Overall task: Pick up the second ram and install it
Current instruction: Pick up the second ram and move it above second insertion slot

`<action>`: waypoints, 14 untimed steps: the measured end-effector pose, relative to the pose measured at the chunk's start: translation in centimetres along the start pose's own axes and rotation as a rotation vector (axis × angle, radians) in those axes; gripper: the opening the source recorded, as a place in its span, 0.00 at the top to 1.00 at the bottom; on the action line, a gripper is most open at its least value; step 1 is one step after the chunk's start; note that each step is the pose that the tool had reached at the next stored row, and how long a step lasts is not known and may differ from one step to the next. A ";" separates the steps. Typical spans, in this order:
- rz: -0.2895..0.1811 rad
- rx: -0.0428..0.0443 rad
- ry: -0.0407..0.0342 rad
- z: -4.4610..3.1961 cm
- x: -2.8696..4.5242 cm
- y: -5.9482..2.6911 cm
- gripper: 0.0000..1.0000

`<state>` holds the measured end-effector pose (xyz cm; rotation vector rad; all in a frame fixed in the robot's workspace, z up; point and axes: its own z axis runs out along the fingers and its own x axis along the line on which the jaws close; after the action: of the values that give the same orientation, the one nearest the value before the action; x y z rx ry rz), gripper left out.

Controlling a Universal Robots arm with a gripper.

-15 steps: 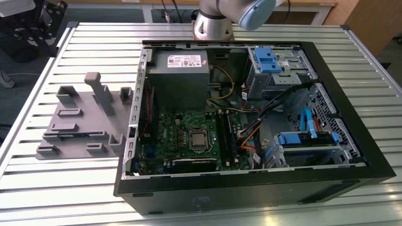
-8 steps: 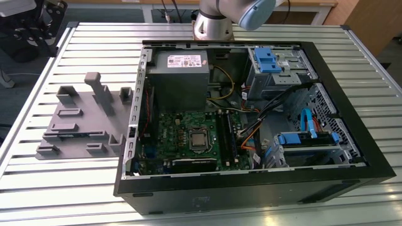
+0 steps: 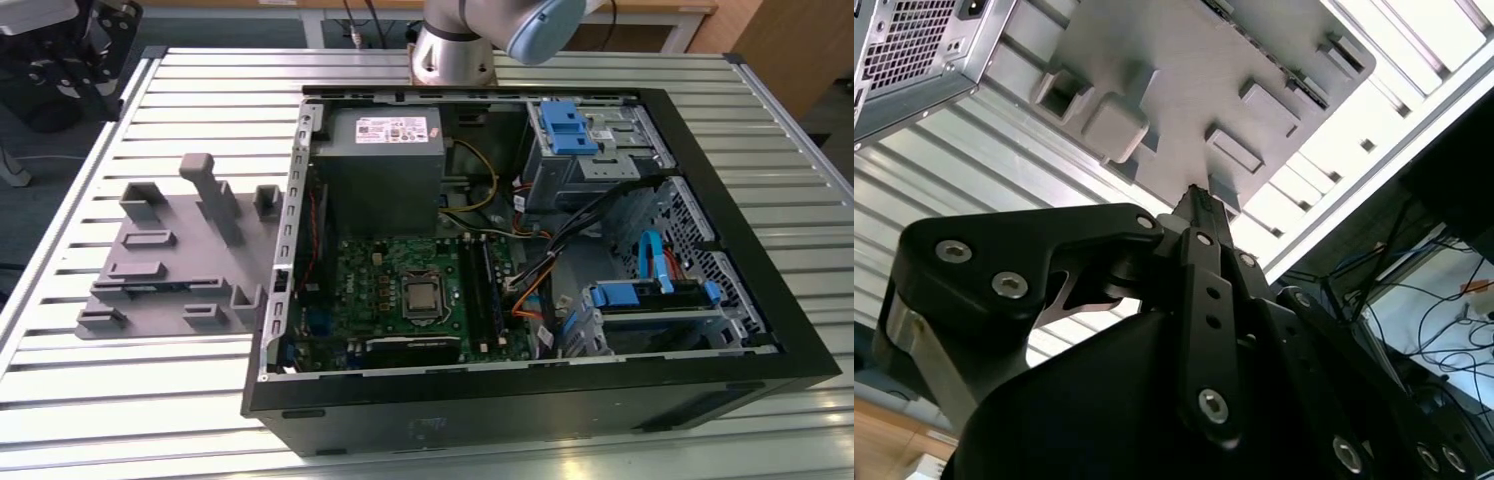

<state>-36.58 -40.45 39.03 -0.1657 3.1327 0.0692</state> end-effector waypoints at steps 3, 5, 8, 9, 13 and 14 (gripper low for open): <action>-0.005 0.0000 0.0003 -0.01 0.01 0.00 0.89; -0.009 0.0000 0.0004 0.00 0.02 0.00 0.89; -0.014 0.0000 0.0007 0.00 0.03 0.00 0.89; -0.016 0.0000 0.0008 0.00 0.04 0.00 0.89; -0.023 -0.0001 0.0011 0.00 0.05 0.01 0.89; -0.025 -0.0001 0.0012 0.00 0.05 0.00 0.89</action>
<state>-36.64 -40.46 39.03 -0.2049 3.1310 0.0692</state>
